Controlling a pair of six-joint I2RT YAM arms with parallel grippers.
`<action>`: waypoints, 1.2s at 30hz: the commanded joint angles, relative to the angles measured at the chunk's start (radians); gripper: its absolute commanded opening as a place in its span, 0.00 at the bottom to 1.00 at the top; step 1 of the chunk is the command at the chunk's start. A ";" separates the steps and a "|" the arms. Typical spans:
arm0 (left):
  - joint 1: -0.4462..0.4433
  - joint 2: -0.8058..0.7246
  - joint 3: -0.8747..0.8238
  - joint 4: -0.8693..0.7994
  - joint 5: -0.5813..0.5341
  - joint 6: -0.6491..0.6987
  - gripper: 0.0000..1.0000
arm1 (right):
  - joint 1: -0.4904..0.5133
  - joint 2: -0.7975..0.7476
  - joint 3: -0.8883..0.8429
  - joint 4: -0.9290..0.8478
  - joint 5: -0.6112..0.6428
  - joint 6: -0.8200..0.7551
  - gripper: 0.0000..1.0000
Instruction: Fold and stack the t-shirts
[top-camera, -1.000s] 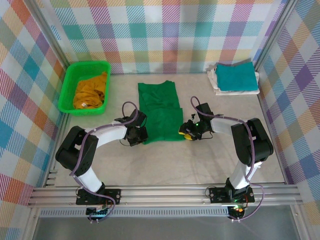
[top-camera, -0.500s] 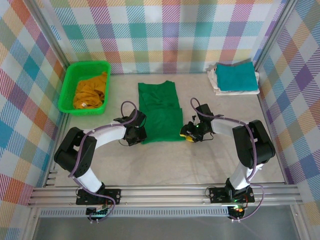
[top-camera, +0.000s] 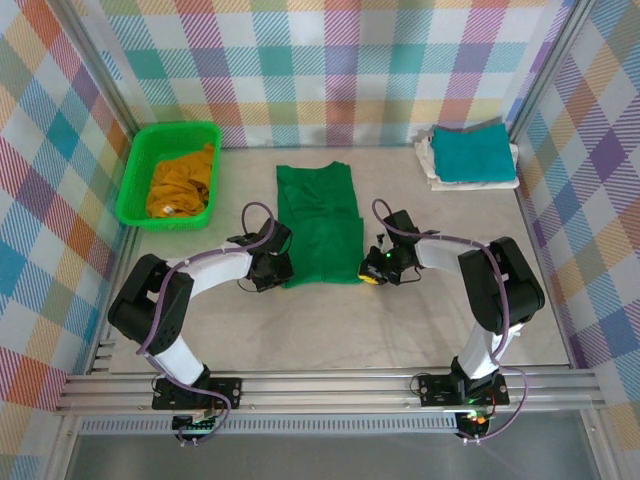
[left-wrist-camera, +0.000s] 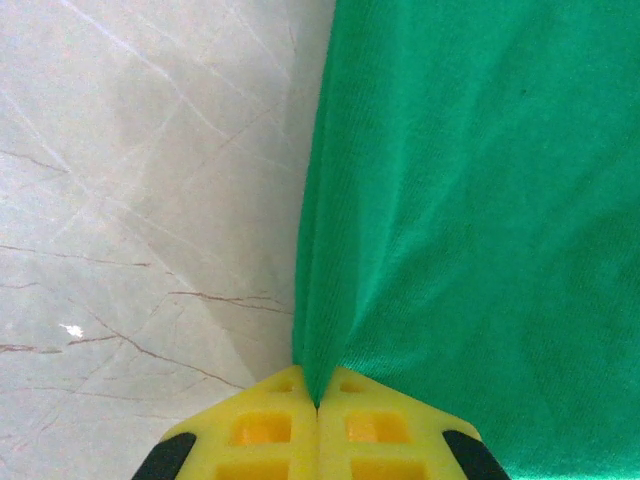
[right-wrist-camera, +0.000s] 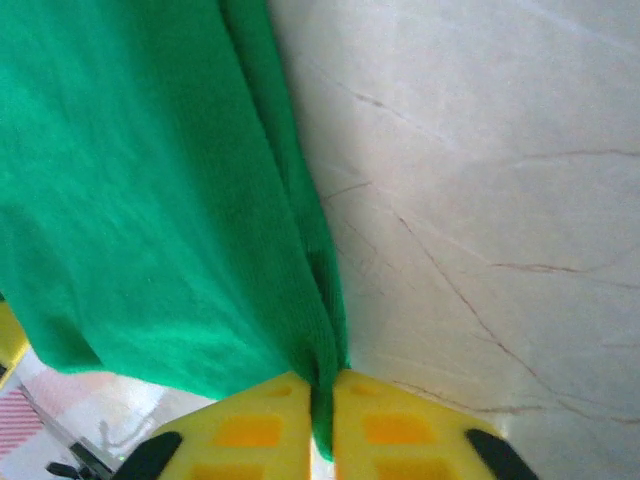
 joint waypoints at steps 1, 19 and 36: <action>0.014 -0.041 -0.019 -0.044 -0.034 0.026 0.00 | 0.005 -0.008 0.037 -0.008 0.027 -0.009 0.07; -0.030 -0.248 -0.188 -0.118 0.061 0.045 0.00 | 0.049 -0.281 -0.197 -0.088 0.001 -0.058 0.00; -0.045 -0.368 0.082 -0.321 0.022 0.021 0.00 | 0.082 -0.490 0.038 -0.296 0.115 -0.043 0.00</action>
